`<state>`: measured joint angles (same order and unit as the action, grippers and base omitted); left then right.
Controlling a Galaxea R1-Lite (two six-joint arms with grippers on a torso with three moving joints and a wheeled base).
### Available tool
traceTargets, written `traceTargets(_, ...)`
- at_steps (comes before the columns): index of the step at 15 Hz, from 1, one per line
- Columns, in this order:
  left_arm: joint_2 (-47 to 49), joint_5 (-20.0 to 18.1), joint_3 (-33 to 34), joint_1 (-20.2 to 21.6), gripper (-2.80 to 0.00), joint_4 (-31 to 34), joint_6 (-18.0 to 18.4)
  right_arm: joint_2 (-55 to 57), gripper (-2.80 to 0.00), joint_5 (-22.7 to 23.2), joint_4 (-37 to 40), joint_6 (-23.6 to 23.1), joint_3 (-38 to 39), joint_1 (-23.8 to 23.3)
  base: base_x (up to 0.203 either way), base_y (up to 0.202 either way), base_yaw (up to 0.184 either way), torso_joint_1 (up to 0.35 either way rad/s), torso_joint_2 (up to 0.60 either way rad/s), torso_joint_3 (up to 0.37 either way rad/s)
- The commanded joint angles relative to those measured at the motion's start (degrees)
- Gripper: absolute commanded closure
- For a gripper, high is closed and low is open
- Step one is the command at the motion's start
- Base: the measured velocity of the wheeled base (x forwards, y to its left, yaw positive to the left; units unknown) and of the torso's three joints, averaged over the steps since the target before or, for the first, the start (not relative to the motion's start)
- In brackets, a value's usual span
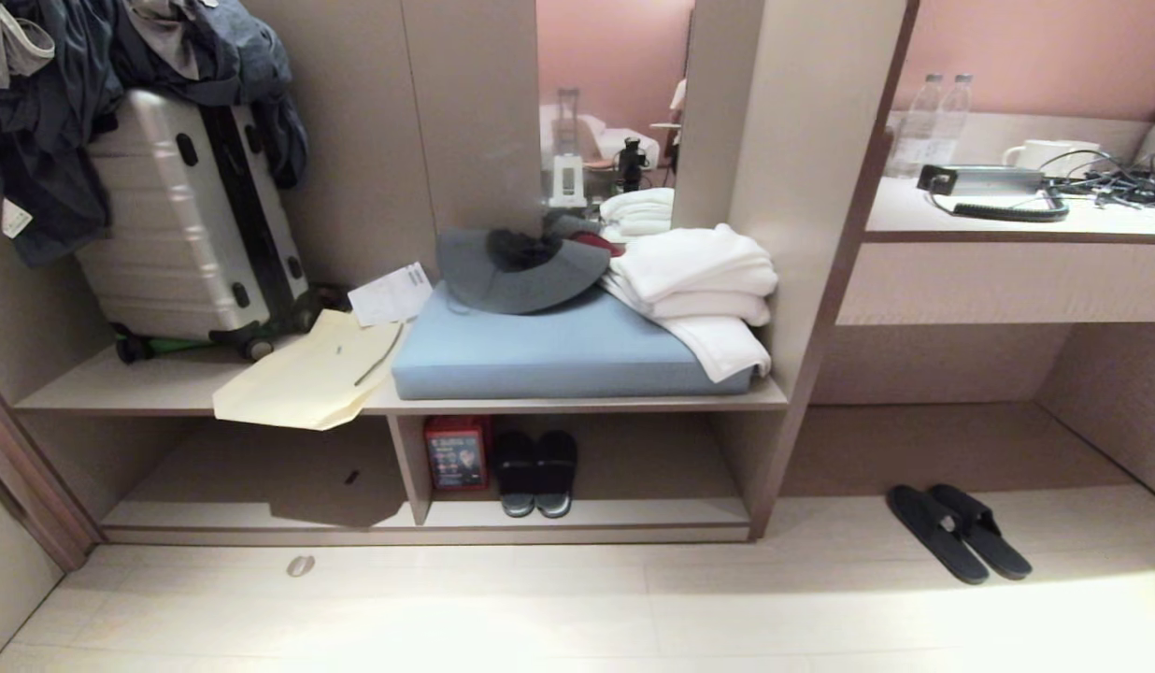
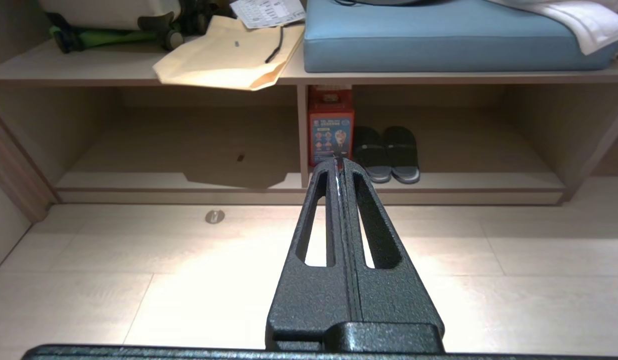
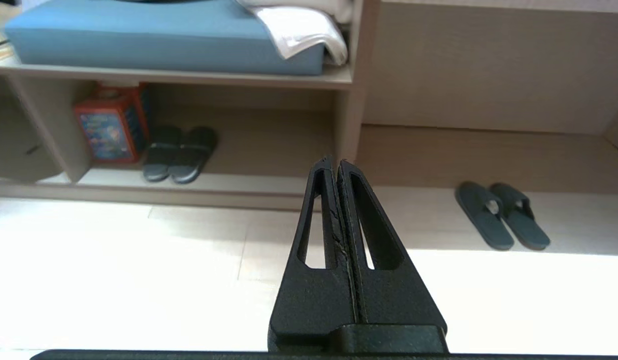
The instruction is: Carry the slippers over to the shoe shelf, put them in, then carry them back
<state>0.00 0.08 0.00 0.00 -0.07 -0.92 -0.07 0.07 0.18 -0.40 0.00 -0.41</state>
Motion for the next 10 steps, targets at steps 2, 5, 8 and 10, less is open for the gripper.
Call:
traceTargets(2,0.0,0.01,0.09,0.0,0.0,-0.01,-0.04,-0.01,0.0,0.01,-0.01,-0.04,0.09,-0.02,-0.195,0.0,0.001,0.004,0.0,-0.002)
traceTargets(5,0.0,0.01,0.09,0.0,0.0,-0.01,-0.04,-0.01,0.0,0.01,-0.01,-0.04,0.09,-0.02,-0.194,0.0,0.0,0.002,0.0,0.002)
traceTargets(8,0.0,0.01,0.09,0.0,0.0,-0.01,-0.04,-0.01,0.0,0.01,-0.01,-0.04,0.09,-0.02,-0.195,0.0,-0.001,0.0,0.0,0.002)
traceTargets(10,0.0,0.01,0.09,0.0,0.0,-0.01,-0.04,-0.01,0.0,0.01,-0.01,-0.04,0.09,-0.02,-0.195,0.0,0.001,0.002,0.01,0.002)
